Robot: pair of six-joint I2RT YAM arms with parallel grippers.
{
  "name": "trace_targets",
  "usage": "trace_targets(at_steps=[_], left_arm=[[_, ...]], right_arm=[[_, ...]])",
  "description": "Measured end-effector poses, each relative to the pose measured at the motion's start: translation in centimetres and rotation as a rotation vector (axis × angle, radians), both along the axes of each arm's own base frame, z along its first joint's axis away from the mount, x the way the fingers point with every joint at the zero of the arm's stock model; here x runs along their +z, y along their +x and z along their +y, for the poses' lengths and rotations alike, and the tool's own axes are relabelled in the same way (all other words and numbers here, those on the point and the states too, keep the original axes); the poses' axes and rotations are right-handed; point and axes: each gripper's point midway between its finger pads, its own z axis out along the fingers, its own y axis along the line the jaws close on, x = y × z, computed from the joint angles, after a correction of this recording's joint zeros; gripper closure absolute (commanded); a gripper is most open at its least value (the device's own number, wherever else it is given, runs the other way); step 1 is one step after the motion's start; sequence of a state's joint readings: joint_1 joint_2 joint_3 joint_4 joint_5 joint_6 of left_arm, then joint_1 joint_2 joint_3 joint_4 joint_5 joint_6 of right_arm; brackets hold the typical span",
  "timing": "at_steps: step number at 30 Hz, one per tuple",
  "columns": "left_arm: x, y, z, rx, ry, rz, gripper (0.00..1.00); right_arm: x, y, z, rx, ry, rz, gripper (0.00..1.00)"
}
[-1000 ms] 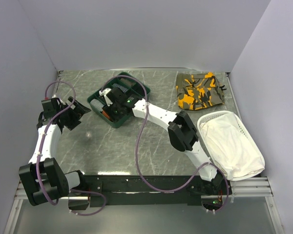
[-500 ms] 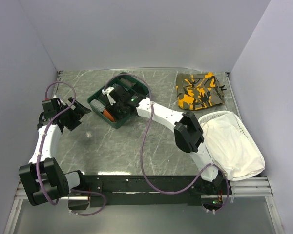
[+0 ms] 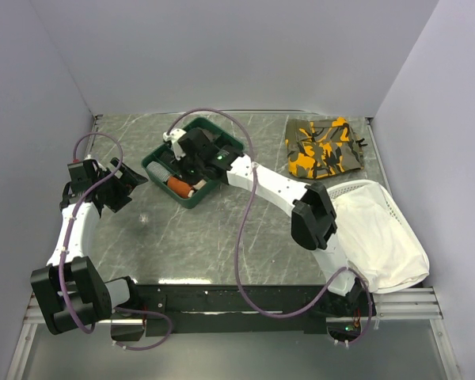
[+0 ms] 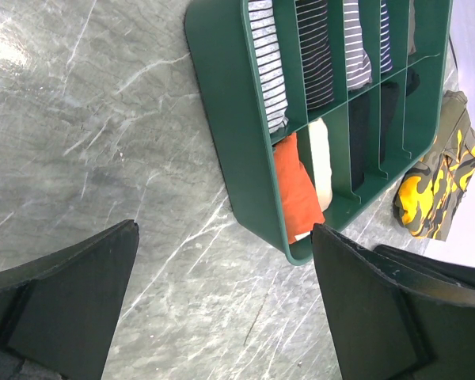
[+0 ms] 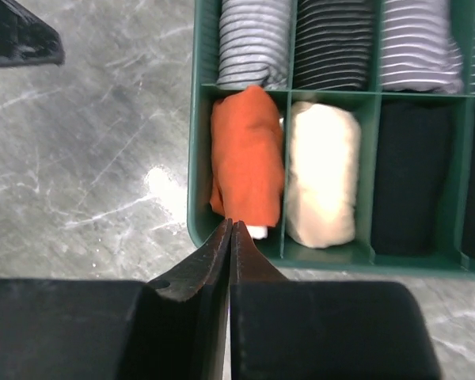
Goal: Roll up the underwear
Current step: Place the underwear in the storage box.
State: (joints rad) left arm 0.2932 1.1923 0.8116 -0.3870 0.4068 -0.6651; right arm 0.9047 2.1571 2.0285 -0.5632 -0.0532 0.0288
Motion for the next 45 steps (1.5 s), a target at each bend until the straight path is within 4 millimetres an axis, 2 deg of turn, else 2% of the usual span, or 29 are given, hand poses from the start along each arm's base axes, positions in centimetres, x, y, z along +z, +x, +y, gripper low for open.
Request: trace_targets(at_steps=[7,17,25,33,41,45], left_arm=[[0.0,0.0,0.0,0.0,0.0,0.0,0.03],[-0.1,0.0,0.0,0.0,-0.001,0.003,0.03],[-0.1,0.0,0.0,0.0,-0.001,0.003,0.03],[-0.1,0.0,0.0,0.0,-0.001,0.003,0.03],[-0.1,0.0,0.0,-0.006,0.007,0.001,0.04],[-0.2,0.0,0.1,-0.011,0.012,0.001,0.03]], right_arm=[[-4.3,-0.5,0.8,0.037,-0.028,0.087,0.97],[-7.9,-1.4,0.6,0.053,-0.061,0.156,0.99],[-8.3,-1.1,0.9,0.058,-0.039,0.151,0.98],[-7.7,-0.9,0.9,0.052,-0.032,0.136,0.97],[-6.2,0.4,1.0,0.022,-0.016,0.09,0.96],[-6.2,0.8,0.9,0.011,-0.014,0.083,0.95]])
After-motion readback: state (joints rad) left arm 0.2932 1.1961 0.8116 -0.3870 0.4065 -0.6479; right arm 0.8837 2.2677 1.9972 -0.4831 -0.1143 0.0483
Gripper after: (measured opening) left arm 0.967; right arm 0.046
